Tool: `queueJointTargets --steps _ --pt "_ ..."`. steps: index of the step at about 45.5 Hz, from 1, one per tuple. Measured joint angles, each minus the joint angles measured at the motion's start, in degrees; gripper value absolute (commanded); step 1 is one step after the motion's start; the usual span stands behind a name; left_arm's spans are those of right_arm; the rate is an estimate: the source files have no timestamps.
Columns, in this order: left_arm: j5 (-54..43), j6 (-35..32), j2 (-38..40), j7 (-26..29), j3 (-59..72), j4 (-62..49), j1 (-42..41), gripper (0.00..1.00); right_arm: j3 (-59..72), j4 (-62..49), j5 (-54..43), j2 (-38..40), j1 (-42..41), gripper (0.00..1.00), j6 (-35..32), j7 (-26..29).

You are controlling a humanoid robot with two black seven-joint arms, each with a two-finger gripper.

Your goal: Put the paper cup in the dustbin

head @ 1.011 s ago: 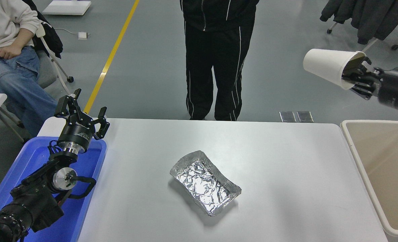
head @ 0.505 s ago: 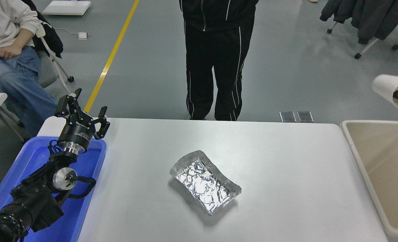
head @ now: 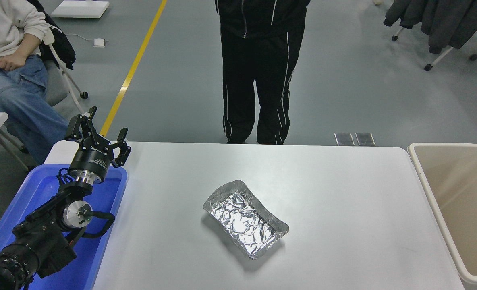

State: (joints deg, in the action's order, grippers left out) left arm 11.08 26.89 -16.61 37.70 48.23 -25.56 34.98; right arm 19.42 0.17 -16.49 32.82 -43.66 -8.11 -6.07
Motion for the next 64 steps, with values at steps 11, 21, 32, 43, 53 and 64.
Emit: queueJointTargets --steps 11,21,32,43,53,64 --pt "0.0 0.0 0.0 0.0 0.0 0.0 0.0 1.0 -0.1 -1.3 0.3 -2.7 2.4 0.0 0.1 1.7" --pt "0.0 0.0 0.0 0.0 0.0 0.0 0.0 1.0 -0.2 -1.7 0.5 -3.8 3.1 0.23 0.2 2.3" --pt "0.0 0.0 0.0 0.0 0.0 0.0 0.0 1.0 -0.9 -1.9 0.9 -4.2 3.0 0.96 2.8 2.5" --pt "0.0 0.0 0.0 0.0 0.0 0.0 0.0 1.0 -1.6 -1.9 1.0 -4.6 2.9 0.97 6.1 2.5" --pt "0.0 0.0 0.0 0.0 0.0 0.0 0.0 1.0 -4.7 -1.7 1.1 -4.9 1.3 0.99 7.0 2.5" --pt "0.0 0.0 0.0 0.0 0.0 0.0 0.0 1.0 -14.3 -0.5 1.3 -4.7 -5.9 0.99 6.8 2.4"
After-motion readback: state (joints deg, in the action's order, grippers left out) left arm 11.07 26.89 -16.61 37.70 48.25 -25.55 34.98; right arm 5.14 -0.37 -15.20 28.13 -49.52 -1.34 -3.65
